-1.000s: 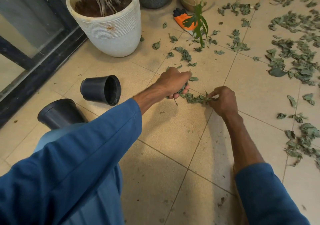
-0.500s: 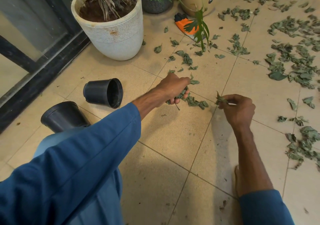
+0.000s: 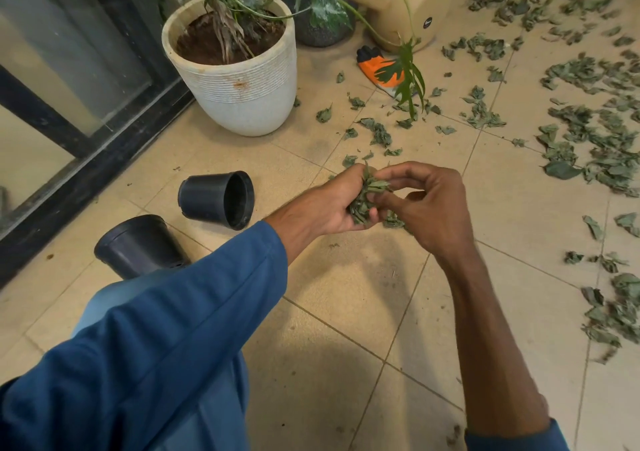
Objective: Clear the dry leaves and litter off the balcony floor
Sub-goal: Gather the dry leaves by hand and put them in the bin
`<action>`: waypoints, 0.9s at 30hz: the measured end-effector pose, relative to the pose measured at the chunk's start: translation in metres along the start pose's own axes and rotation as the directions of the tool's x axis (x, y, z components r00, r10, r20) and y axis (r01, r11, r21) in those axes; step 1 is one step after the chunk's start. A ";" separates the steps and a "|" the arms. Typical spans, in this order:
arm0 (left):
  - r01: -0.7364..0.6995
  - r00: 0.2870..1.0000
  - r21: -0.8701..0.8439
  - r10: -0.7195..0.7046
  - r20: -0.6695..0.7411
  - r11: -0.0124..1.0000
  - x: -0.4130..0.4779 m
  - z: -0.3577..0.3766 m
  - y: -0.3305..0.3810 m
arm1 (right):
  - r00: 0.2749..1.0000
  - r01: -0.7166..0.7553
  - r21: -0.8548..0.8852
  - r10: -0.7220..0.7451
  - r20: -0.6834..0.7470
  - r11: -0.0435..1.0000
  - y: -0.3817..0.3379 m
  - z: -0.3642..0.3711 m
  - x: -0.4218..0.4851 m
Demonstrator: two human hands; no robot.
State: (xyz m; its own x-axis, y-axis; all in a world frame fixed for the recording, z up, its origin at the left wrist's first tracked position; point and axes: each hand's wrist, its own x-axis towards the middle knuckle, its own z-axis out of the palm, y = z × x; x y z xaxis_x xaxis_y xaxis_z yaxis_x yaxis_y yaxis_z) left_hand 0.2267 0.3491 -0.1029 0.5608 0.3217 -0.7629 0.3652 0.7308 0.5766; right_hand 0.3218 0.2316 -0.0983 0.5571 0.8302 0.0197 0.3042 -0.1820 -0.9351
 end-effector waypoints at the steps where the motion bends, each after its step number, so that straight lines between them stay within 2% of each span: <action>1: 0.020 1.000 -0.037 -0.020 -0.002 0.999 -0.001 0.000 0.001 | 1.000 0.004 -0.023 -0.005 -0.011 1.000 0.000 0.003 0.001; 7: 0.047 0.998 -0.047 -0.048 -0.032 0.998 -0.001 -0.005 0.001 | 0.999 0.020 -0.182 -0.014 0.033 0.983 -0.003 0.013 0.006; 12: -0.006 0.999 0.003 0.007 -0.032 1.000 0.001 -0.005 0.000 | 0.999 0.036 -0.293 -0.028 0.029 0.955 -0.005 0.021 0.008; 20: -0.106 0.978 0.064 0.116 -0.173 0.992 0.015 -0.006 -0.007 | 0.993 0.060 -0.163 -0.075 -0.088 0.985 -0.001 0.033 0.002; 27: -0.137 0.953 0.037 0.142 -0.269 0.990 0.016 -0.010 -0.006 | 0.996 0.007 0.074 -0.013 0.091 0.997 0.002 0.013 0.002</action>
State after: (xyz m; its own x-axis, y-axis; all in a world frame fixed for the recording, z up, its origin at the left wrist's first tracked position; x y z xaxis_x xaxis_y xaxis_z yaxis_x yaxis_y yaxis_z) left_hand 0.2257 0.3563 -0.1211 0.3860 0.5721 -0.7237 0.3121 0.6572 0.6860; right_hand 0.3131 0.2399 -0.1049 0.4805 0.8770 -0.0001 0.2498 -0.1370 -0.9586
